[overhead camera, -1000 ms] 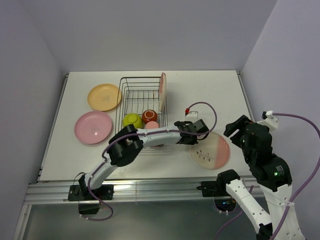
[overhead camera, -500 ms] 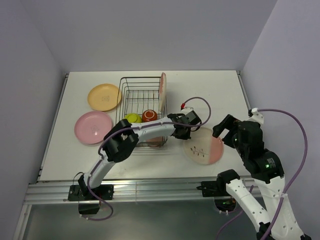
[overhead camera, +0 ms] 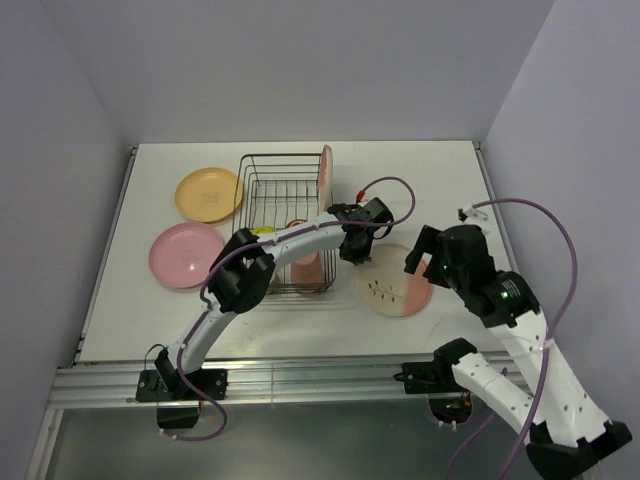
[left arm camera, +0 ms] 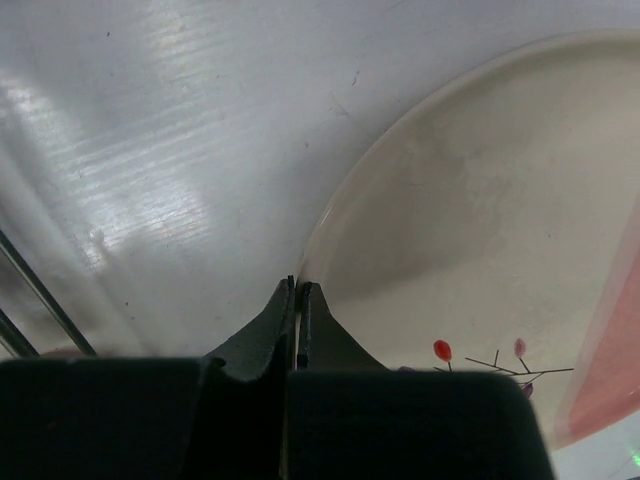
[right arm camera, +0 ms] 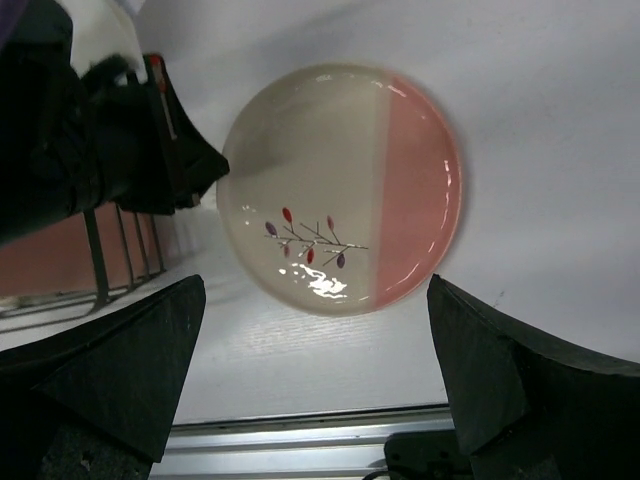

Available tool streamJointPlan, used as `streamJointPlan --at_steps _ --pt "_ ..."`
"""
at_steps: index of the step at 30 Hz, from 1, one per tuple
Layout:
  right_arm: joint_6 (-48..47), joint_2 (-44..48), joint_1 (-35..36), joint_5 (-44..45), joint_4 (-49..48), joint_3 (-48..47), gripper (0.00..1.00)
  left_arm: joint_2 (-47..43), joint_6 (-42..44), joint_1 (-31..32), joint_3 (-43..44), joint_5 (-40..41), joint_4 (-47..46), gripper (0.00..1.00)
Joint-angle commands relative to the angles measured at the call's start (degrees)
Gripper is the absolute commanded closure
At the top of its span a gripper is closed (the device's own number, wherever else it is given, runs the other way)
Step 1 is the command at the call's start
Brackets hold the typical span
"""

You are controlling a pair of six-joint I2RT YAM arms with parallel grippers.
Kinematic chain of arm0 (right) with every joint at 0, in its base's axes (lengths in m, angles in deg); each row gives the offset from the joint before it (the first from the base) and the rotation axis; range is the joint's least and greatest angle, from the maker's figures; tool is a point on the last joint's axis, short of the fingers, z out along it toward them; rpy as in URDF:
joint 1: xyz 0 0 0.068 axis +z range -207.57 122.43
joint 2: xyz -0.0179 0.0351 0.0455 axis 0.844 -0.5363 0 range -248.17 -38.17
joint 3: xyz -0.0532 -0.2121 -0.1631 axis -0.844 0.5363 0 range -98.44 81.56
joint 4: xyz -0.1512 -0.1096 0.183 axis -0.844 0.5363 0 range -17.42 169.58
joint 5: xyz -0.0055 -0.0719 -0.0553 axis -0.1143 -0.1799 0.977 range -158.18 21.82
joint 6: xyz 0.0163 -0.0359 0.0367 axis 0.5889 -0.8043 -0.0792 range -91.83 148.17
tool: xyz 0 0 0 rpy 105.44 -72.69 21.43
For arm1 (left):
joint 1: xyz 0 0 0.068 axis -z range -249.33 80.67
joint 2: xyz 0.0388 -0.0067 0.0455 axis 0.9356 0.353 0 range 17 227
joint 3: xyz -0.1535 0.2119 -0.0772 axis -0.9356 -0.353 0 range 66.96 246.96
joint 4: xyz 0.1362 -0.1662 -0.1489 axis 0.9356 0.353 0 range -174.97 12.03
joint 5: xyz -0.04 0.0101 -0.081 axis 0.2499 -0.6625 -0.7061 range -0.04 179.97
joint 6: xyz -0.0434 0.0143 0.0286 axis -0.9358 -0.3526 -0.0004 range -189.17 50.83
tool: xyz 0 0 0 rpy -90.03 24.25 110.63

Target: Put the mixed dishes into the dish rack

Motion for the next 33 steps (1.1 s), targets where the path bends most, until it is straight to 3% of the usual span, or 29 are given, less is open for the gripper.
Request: streamJointPlan --at_steps 1,6,16,22,33 --pt "-1.28 -4.27 6.28 6.31 -3.37 -2.66 0.00 1.10 2.61 -0.35 7.77 -1.56 2.61 1.00" --pt "0.83 -9.11 12.38 11.88 -3.36 -3.01 0.00 1.37 2.96 -1.40 10.77 -3.14 3.85 1.00" --pt "5.13 -7.35 22.12 16.53 -9.61 3.40 0.01 1.37 3.67 -2.64 11.83 -5.95 4.21 1.00" --pt "11.11 -16.49 32.67 24.53 -6.71 1.82 0.01 1.55 4.19 -3.17 14.02 -6.66 5.70 1.00" --pt "18.49 -24.14 39.89 28.31 -5.92 3.67 0.02 1.20 4.63 -3.61 13.24 -8.24 5.88 1.00"
